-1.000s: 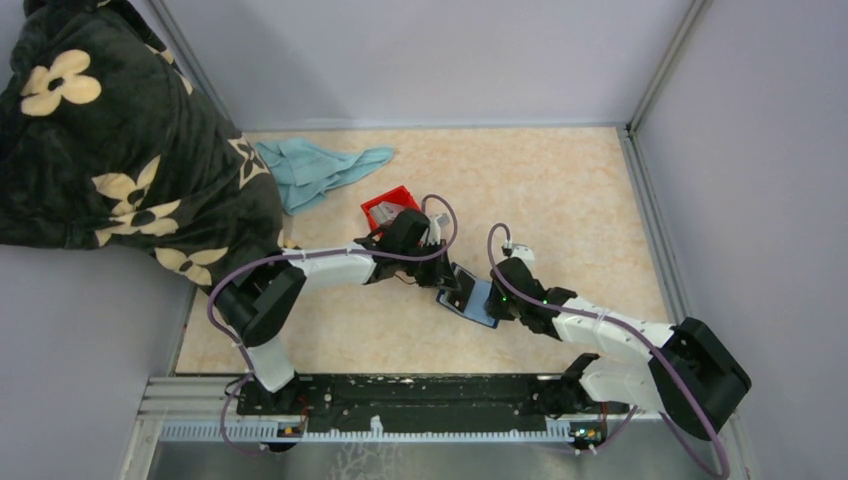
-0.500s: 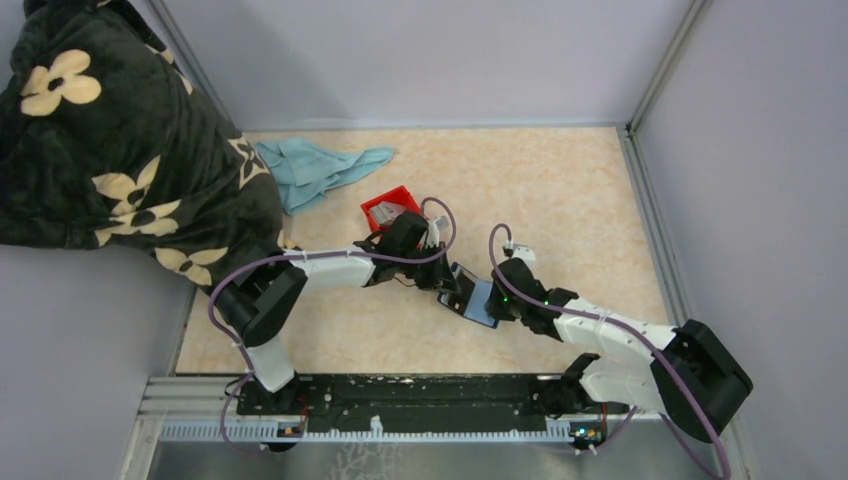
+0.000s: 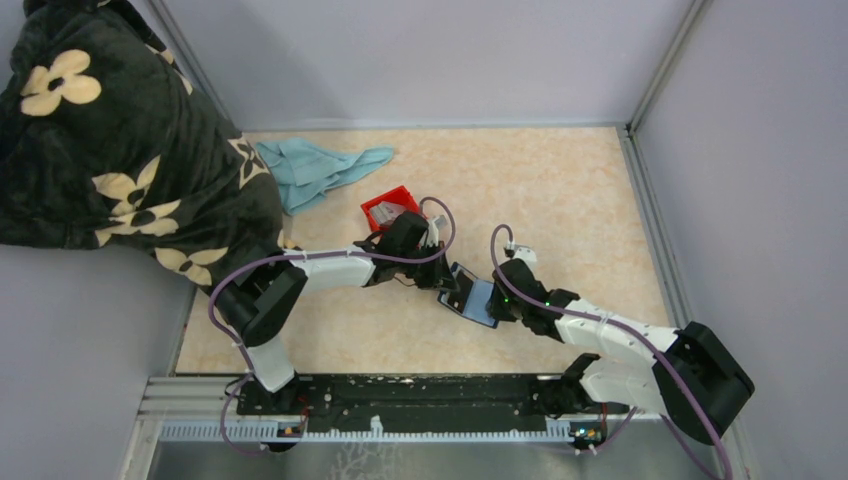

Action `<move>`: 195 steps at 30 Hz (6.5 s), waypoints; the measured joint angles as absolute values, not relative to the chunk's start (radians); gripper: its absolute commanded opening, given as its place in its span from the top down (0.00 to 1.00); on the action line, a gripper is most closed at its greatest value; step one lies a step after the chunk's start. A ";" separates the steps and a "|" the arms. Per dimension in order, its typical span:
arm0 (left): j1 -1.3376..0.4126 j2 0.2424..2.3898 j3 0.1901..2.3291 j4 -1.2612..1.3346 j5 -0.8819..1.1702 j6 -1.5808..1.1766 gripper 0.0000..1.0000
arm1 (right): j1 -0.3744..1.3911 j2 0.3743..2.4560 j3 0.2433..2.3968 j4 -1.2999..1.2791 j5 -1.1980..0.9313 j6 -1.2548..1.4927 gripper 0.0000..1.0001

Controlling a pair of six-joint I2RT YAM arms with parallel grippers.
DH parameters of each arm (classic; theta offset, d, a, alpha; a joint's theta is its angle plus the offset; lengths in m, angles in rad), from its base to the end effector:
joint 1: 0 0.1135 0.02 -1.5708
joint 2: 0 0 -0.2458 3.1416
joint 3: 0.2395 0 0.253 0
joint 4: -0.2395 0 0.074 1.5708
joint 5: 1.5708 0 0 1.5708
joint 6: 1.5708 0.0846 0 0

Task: Put the credit cards into the card holder
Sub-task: Insert the credit card into the card holder.

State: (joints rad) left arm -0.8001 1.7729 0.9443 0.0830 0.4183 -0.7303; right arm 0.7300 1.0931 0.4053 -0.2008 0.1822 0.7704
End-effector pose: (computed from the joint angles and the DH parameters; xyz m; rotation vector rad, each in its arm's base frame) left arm 0.2476 -0.3044 0.1111 0.3287 2.5629 -1.1740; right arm 0.1847 0.1447 0.1001 0.1310 2.4864 0.4359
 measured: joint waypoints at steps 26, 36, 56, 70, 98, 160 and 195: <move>-0.800 1.803 0.944 0.159 0.485 -0.745 1.00 | 0.730 1.093 0.405 -0.201 0.182 0.770 0.89; -0.800 1.809 0.944 0.195 0.506 -0.748 1.00 | 0.730 1.094 0.405 -0.201 0.182 0.770 0.89; -0.762 1.813 0.936 0.168 0.451 -0.698 1.00 | 0.730 1.095 0.405 -0.200 0.181 0.770 0.89; -0.762 1.834 0.933 0.185 0.500 -0.698 1.00 | 0.730 1.098 0.405 -0.197 0.180 0.770 0.90; -0.762 1.848 0.916 0.273 0.585 -0.737 1.00 | 0.730 1.103 0.405 -0.189 0.175 0.770 0.90; -0.743 1.910 0.884 0.398 0.589 -0.765 1.00 | 0.730 1.103 0.405 -0.189 0.173 0.770 0.90; -0.723 1.930 0.889 0.397 0.591 -0.724 1.00 | 0.730 1.102 0.403 -0.184 0.165 0.770 0.90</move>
